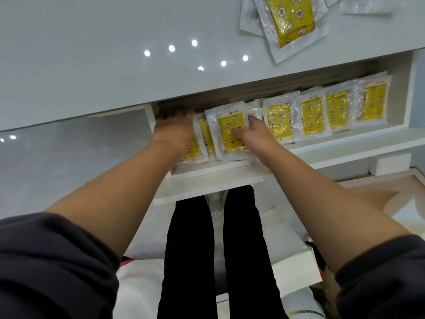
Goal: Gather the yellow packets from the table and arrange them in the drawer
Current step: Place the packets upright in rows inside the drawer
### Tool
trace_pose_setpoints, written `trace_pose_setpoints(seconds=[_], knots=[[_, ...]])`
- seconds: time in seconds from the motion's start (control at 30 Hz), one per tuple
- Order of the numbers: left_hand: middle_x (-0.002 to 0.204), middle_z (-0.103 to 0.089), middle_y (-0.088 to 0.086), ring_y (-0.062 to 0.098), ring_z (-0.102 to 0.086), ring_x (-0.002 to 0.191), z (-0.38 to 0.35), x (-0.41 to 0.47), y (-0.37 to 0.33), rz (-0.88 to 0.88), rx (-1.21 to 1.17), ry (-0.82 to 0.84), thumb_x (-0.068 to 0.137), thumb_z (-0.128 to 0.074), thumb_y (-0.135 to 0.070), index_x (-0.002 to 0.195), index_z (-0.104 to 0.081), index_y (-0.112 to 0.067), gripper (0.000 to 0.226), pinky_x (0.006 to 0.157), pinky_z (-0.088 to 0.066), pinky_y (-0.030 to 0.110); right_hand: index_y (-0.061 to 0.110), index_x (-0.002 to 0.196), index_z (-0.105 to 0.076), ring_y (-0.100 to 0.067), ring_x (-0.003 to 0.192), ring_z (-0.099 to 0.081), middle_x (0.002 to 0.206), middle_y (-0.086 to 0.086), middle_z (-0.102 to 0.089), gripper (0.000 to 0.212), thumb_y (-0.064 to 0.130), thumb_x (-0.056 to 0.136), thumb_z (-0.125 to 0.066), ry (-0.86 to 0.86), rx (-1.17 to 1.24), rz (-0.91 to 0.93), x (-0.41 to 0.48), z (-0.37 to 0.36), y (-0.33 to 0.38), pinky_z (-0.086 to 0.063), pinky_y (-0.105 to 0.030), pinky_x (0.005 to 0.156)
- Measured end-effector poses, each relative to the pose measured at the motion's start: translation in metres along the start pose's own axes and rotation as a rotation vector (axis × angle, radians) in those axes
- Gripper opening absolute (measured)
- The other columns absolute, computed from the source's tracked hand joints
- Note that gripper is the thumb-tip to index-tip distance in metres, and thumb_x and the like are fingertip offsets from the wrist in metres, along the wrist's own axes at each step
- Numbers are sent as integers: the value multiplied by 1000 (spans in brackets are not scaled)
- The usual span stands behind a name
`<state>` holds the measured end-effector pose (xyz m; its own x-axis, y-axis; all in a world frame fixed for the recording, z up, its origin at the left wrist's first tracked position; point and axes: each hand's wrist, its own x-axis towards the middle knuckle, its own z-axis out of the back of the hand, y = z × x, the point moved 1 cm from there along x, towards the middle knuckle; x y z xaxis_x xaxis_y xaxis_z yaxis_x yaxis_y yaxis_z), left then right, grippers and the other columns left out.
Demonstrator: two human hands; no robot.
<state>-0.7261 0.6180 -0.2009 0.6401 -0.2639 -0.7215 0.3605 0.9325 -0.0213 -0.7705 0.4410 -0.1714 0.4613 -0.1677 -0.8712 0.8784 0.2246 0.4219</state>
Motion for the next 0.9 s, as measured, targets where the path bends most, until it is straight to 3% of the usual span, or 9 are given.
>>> trace_pose_setpoints(seconds=[0.1,0.2,0.27,0.4,0.63,0.7,0.77,0.83,0.9], knots=[[134,-49,16,37,-46,124,9,-4,6,42,0,-18,82,-56,2,143,-32,-10,67,105,-36,41,16,114,-56,-12,90,-64,103,2,-66,19,13,95,-56,86,80,-19,-5,-4,2,-51,-22,77],[143,-42,18,38,-36,133,16,-7,10,40,13,-130,82,-56,0,145,-30,-9,69,114,-24,41,10,129,-53,-22,108,-61,122,-6,-63,34,14,95,-54,142,24,-22,-4,-28,2,-49,-35,94],[145,-39,17,37,-35,134,17,-7,12,29,4,-145,82,-55,-1,146,-29,-10,69,115,-20,41,9,128,-54,-25,110,-59,123,-9,-62,34,16,95,-54,168,-35,-16,-2,-50,4,-49,-32,87],[122,-60,14,35,-56,114,10,-3,12,-54,40,-98,87,-48,-4,135,-46,-15,49,110,-27,43,9,89,-57,-30,95,-58,91,-11,-59,17,25,94,-55,67,-473,112,7,-73,3,-39,-28,68],[130,-53,14,36,-49,120,9,-11,7,-51,38,-124,84,-51,-4,138,-41,-14,56,114,-19,47,12,99,-60,-28,87,-60,92,-8,-62,26,37,93,-56,-26,-854,222,6,-60,0,-38,-30,63],[126,-55,16,38,-52,113,21,-22,4,-47,-2,-135,85,-50,-4,131,-48,-10,47,106,-30,45,11,102,-59,-25,80,-54,90,-7,-61,25,33,95,-51,-56,-837,225,-3,-46,1,-38,-30,62],[110,-61,16,36,-58,93,39,-33,-3,-88,-55,-168,87,-47,-6,116,-56,-8,30,82,-44,40,11,102,-59,-23,76,-52,89,-6,-62,22,28,97,-47,-114,-775,256,-15,-25,7,-38,-29,61],[92,-64,11,32,-58,76,62,-44,-13,-141,-117,-214,90,-45,-13,102,-60,-9,19,61,-41,34,12,99,-60,-23,74,-56,82,-2,-61,21,26,97,-45,-177,-726,299,-28,3,16,-37,-29,58],[87,-63,6,27,-58,74,88,-52,-28,-183,-179,-264,93,-42,-21,97,-59,-12,20,56,-37,32,14,95,-59,-24,72,-59,77,-1,-61,20,27,98,-44,-235,-686,339,-42,33,28,-40,-30,55]])
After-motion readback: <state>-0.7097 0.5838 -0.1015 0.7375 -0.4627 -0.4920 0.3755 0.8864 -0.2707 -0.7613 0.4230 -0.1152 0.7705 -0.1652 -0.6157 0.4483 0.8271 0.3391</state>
